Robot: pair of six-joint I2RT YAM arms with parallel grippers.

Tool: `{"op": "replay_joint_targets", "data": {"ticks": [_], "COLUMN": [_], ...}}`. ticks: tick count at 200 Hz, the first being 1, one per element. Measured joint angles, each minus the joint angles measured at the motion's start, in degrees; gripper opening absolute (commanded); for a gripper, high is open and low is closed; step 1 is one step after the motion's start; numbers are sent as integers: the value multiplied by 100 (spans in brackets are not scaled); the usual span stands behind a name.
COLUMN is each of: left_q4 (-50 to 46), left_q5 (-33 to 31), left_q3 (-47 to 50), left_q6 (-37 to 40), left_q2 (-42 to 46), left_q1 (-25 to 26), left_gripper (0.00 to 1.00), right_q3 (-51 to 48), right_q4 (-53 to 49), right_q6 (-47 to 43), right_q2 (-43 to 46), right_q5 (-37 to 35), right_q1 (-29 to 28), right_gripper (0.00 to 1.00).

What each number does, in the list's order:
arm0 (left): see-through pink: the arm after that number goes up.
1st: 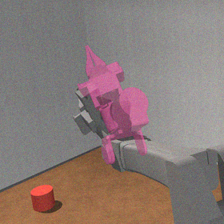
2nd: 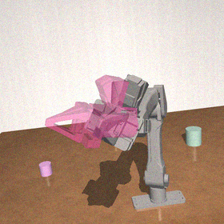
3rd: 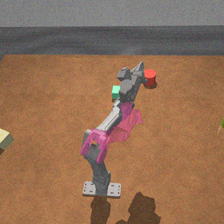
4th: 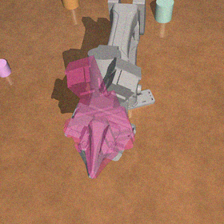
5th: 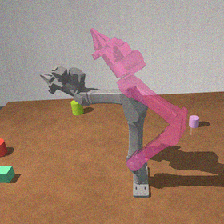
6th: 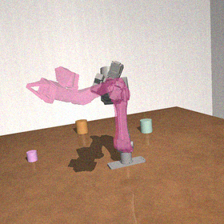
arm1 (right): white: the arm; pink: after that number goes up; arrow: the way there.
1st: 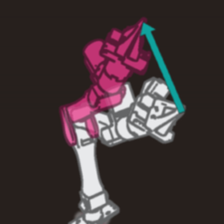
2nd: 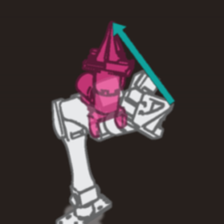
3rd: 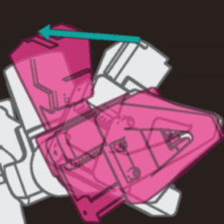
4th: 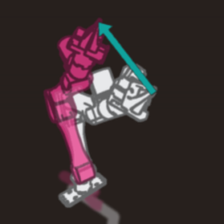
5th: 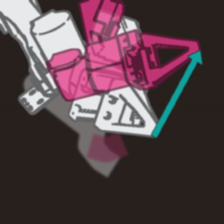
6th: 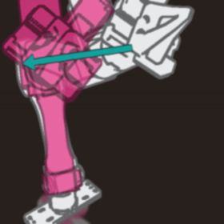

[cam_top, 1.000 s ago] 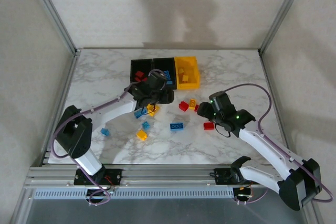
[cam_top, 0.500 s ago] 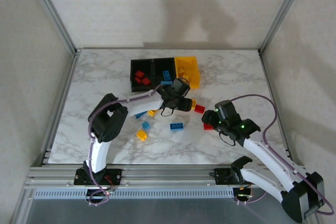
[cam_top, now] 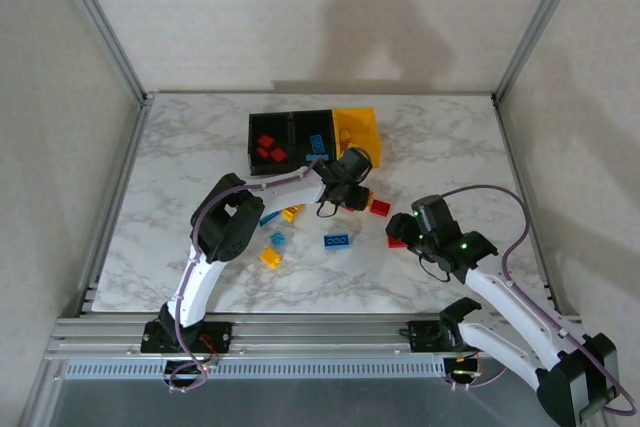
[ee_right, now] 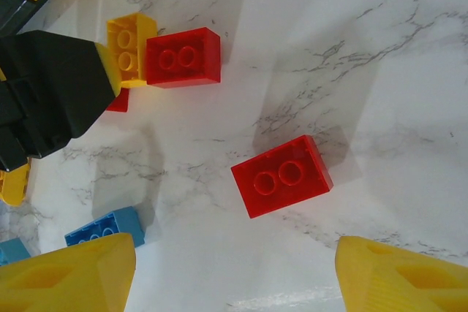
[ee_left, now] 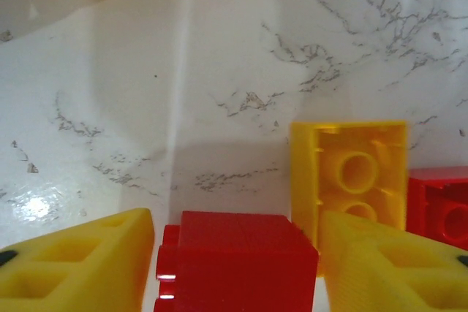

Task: Sort the legos into containers by color
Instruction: Move the legos to the center of the table.

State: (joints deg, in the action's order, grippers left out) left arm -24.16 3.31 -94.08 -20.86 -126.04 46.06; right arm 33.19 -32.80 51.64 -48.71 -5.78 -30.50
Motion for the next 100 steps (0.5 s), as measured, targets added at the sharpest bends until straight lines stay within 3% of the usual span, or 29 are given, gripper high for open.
{"op": "replay_joint_targets", "data": {"ticks": [17, 67, 100], "left_q4": [-20, -52, -122], "left_q5": [-31, -138, -181], "left_q3": [0, 160, 337], "left_q6": [35, 31, 31], "left_q2": [0, 140, 295], "left_q1": [-2, -2, -2], "left_gripper": [44, 41, 44], "right_q3": [0, 0, 0], "right_q4": [46, 138, 216], "right_q6": [-17, -44, -63], "right_q2": [-42, -107, -234], "right_q5": [7, 72, 138], "right_q1": [4, 15, 15], "right_gripper": [72, 72, 72]}}
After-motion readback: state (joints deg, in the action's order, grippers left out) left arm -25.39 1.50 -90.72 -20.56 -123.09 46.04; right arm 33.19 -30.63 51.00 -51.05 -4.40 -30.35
